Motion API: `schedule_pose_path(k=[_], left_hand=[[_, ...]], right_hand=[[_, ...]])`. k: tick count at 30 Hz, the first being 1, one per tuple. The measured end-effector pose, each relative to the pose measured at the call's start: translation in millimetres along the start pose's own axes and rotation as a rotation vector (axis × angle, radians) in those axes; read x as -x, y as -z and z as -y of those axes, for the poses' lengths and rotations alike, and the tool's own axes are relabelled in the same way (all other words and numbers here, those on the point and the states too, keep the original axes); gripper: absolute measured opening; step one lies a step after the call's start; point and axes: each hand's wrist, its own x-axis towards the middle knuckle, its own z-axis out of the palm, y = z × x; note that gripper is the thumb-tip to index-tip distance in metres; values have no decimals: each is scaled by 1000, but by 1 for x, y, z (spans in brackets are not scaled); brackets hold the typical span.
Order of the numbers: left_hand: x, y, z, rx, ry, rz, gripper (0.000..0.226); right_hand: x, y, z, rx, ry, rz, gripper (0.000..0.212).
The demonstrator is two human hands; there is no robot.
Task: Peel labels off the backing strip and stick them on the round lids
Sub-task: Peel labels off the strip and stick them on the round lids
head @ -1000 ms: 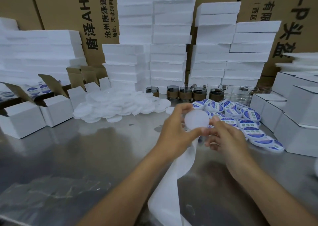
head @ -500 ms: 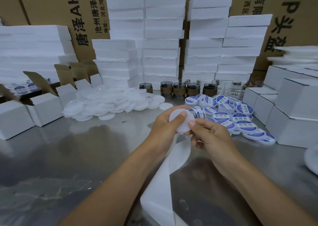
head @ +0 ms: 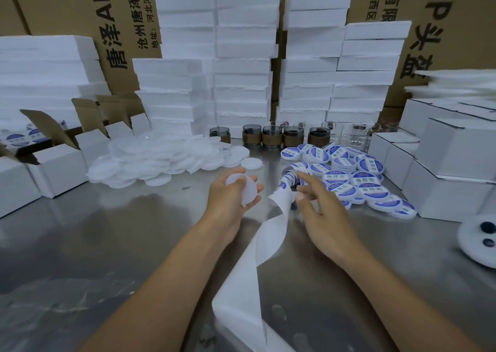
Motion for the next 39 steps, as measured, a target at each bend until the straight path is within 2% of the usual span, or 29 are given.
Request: schedule_pose_path(k=[4,6,9,11,13,15,19,25,30,36,39], left_hand=[[-1,0,8,-127,44,22,16],[0,-1,9,-172,73,50,16],[1,-1,9,-185,81,72,16],[1,-1,8,-187,69,70,14],[1,-1,8,-198,55,76,12],[2,-1,9,-213,59,104,10],[4,-2,11,-234,108,186,6],[5,-8,14,-233,109,197,3],[3,-9,20,-226,83,86,24],[4,-10,20,-89,102,86,25],[3,-9,20,-118,100,82,26]], right_hand=[[-2,1,-5,123,-33,239,43],[-2,1,-2,82,-40,260,38],[0,4,8,-186,-79,153,23],[-3,7,12,-281,-117,-8,21],[-5,10,12,-433,-202,-155,16],[-6,10,13,-581,-292,-223,10],[-6,8,18,-735,-364,-224,17],[-5,8,26,-933,-385,-109,27],[-1,2,26,-823,-323,-4,27],[-3,1,20,-579,-337,-114,14],[-3,-1,17,-391,-231,-165,19]])
